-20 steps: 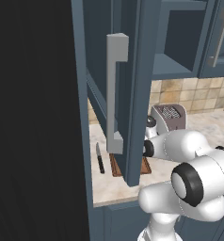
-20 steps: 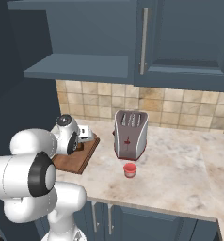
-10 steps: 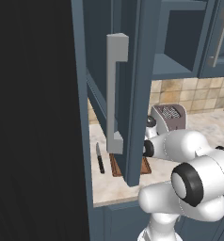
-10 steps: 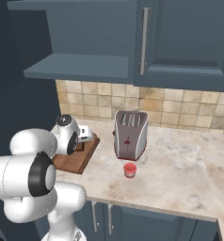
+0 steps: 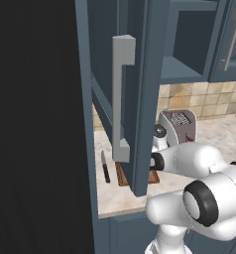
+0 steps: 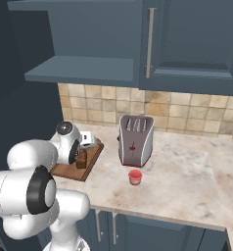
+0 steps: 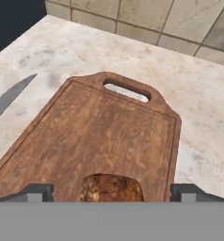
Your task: Pick the bread, place it on the cutting board, pick the jam, place it on the counter, and close the cabinet.
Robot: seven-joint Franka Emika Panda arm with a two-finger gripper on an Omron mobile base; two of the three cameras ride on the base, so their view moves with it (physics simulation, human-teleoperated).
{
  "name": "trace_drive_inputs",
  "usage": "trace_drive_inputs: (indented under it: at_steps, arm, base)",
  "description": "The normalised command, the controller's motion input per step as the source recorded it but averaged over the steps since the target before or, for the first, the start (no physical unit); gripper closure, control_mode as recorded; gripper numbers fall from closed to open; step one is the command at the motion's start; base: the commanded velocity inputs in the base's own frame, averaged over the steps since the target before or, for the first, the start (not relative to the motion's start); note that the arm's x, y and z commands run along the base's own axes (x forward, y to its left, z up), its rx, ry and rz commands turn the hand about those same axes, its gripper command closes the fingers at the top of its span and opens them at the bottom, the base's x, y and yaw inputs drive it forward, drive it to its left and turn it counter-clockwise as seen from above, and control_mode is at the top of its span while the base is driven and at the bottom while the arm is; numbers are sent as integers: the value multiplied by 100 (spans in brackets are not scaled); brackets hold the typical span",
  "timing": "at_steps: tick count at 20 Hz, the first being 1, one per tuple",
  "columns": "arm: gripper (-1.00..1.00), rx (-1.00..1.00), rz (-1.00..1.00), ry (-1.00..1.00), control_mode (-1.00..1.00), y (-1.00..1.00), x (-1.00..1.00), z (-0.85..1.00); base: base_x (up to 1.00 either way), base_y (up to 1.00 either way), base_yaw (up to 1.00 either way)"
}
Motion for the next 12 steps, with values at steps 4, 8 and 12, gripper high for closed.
trace_drive_inputs:
  at_steps: [4, 8, 12]
  arm:
    - [-100, 0, 0, -14, -100, 0, -34, 0]
    - [-100, 0, 0, -17, -100, 0, -40, 2]
    - [-100, 0, 0, -18, -100, 0, -45, 5]
  base:
    - [0, 0, 0]
    - [0, 0, 0]
    - [0, 0, 0]
